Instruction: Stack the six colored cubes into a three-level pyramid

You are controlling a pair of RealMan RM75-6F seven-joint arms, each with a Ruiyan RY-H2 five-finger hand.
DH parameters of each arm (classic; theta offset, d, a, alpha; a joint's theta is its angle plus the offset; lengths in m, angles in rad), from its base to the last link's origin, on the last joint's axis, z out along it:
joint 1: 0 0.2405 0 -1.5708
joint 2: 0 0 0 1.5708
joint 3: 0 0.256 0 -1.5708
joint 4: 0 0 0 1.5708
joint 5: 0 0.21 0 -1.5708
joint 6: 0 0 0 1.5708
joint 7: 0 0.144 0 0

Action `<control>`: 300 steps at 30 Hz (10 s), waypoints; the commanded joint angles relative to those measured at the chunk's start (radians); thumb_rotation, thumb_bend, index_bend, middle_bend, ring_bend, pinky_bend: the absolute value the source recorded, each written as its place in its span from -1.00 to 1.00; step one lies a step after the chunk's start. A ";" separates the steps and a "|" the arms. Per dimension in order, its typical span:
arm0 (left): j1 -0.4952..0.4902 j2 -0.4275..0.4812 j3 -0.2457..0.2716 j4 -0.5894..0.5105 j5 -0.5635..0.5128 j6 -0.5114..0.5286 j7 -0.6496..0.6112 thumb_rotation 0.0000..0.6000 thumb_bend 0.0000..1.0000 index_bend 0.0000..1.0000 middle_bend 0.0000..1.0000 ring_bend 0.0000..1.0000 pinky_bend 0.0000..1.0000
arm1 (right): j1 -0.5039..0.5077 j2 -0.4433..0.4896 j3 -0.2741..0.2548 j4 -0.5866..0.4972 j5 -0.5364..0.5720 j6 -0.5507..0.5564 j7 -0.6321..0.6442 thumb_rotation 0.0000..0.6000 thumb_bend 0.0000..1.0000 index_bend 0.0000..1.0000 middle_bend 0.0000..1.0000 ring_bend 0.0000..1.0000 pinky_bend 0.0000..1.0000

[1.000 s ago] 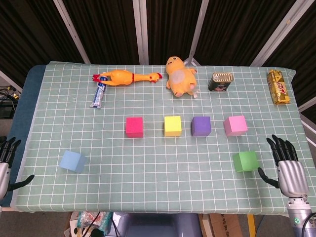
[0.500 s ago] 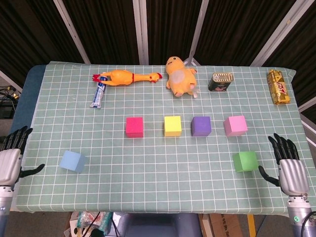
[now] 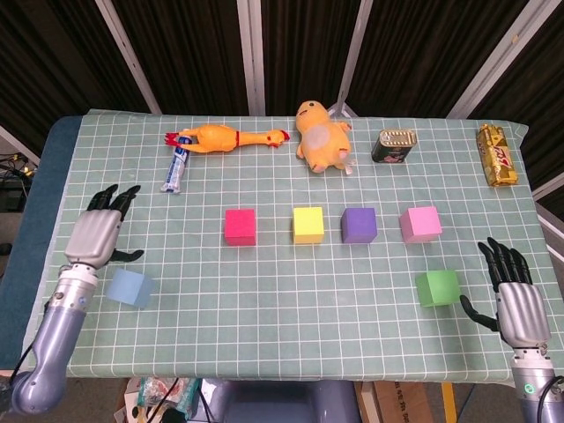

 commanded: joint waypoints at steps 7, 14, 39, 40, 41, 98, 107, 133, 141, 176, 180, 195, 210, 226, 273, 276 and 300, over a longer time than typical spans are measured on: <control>-0.267 -0.161 -0.063 0.075 -0.330 -0.024 0.191 1.00 -0.78 -1.00 -0.66 -0.97 -0.82 | 0.004 0.009 0.001 -0.009 0.011 -0.017 0.029 1.00 -0.34 -1.00 -1.00 -1.00 -1.00; -0.381 -0.243 -0.074 0.157 -0.448 -0.008 0.246 1.00 -0.74 -1.00 -0.61 -0.97 -0.82 | 0.003 0.015 0.001 -0.015 0.017 -0.024 0.044 1.00 -0.34 -1.00 -1.00 -1.00 -1.00; -0.555 -0.414 -0.042 0.412 -0.617 -0.058 0.262 1.00 -0.73 -1.00 -0.52 -0.96 -0.82 | 0.007 0.020 0.000 -0.023 0.028 -0.041 0.048 1.00 -0.34 -1.00 -1.00 -1.00 -1.00; -0.559 -0.418 -0.040 0.417 -0.618 -0.060 0.262 1.00 -0.73 -1.00 -0.51 -0.96 -0.82 | 0.007 0.021 -0.001 -0.024 0.028 -0.042 0.048 1.00 -0.34 -1.00 -1.00 -1.00 -1.00; -0.562 -0.423 -0.038 0.424 -0.619 -0.062 0.262 1.00 -0.73 -1.00 -0.51 -0.96 -0.82 | 0.008 0.021 0.000 -0.024 0.029 -0.042 0.048 1.00 -0.34 -1.00 -1.00 -1.00 -1.00; -0.704 -0.662 -0.062 0.717 -0.515 -0.157 0.188 1.00 -0.42 -1.00 -0.27 -0.93 -0.82 | 0.015 0.032 0.001 -0.037 0.053 -0.073 0.075 1.00 -0.34 -1.00 -1.00 -1.00 -1.00; -0.717 -0.676 -0.064 0.739 -0.534 -0.161 0.211 1.00 -0.42 -1.00 -0.28 -0.93 -0.82 | 0.014 0.038 0.001 -0.041 0.054 -0.074 0.082 1.00 -0.34 -1.00 -1.00 -1.00 -1.00; -0.734 -0.725 -0.073 0.812 -0.531 -0.196 0.212 1.00 -0.42 -1.00 -0.31 -0.93 -0.82 | 0.015 0.039 0.003 -0.044 0.060 -0.079 0.082 1.00 -0.34 -1.00 -1.00 -1.00 -1.00; -0.734 -0.730 -0.076 0.807 -0.522 -0.200 0.208 1.00 -0.42 -1.00 -0.31 -0.93 -0.82 | 0.015 0.038 0.003 -0.045 0.061 -0.078 0.079 1.00 -0.34 -1.00 -1.00 -1.00 -1.00; -0.736 -0.748 -0.075 0.813 -0.518 -0.209 0.212 1.00 -0.68 -1.00 -0.65 -0.93 -0.82 | 0.012 0.044 0.005 -0.049 0.068 -0.079 0.077 1.00 -0.34 -1.00 -1.00 -1.00 -1.00; -0.731 -0.744 -0.075 0.804 -0.514 -0.203 0.209 1.00 -0.77 -1.00 -0.82 -0.94 -0.83 | 0.012 0.043 0.005 -0.049 0.067 -0.078 0.076 1.00 -0.34 -1.00 -1.00 -1.00 -1.00; -0.691 -0.661 -0.075 0.675 -0.474 -0.126 0.204 1.00 -0.86 -1.00 -0.98 -1.00 -0.88 | 0.011 0.044 0.004 -0.053 0.065 -0.078 0.074 1.00 -0.34 -1.00 -1.00 -1.00 -1.00; -0.630 -0.538 -0.049 0.497 -0.516 -0.059 0.237 1.00 -0.86 -1.00 -0.80 -1.00 -0.87 | 0.011 0.045 0.003 -0.059 0.069 -0.082 0.070 1.00 -0.34 -1.00 -1.00 -1.00 -1.00; -0.555 -0.449 0.035 0.375 -0.573 -0.054 0.240 1.00 -0.86 -1.00 -0.71 -0.99 -0.87 | 0.011 0.045 0.002 -0.063 0.072 -0.085 0.063 1.00 -0.34 -1.00 -1.00 -1.00 -1.00; -0.624 -0.587 0.032 0.512 -0.590 -0.101 0.227 1.00 -0.82 -1.00 -0.75 -0.97 -0.85 | 0.012 0.049 0.004 -0.069 0.079 -0.091 0.070 1.00 -0.34 -1.00 -1.00 -1.00 -1.00; -0.628 -0.597 0.030 0.525 -0.589 -0.104 0.227 1.00 -0.82 -1.00 -0.75 -0.97 -0.85 | 0.011 0.049 0.004 -0.068 0.079 -0.091 0.071 1.00 -0.34 -1.00 -1.00 -1.00 -1.00; -0.641 -0.641 0.015 0.586 -0.573 -0.122 0.227 1.00 -0.81 -1.00 -0.77 -0.97 -0.85 | 0.011 0.050 0.004 -0.070 0.082 -0.093 0.070 1.00 -0.34 -1.00 -1.00 -1.00 -1.00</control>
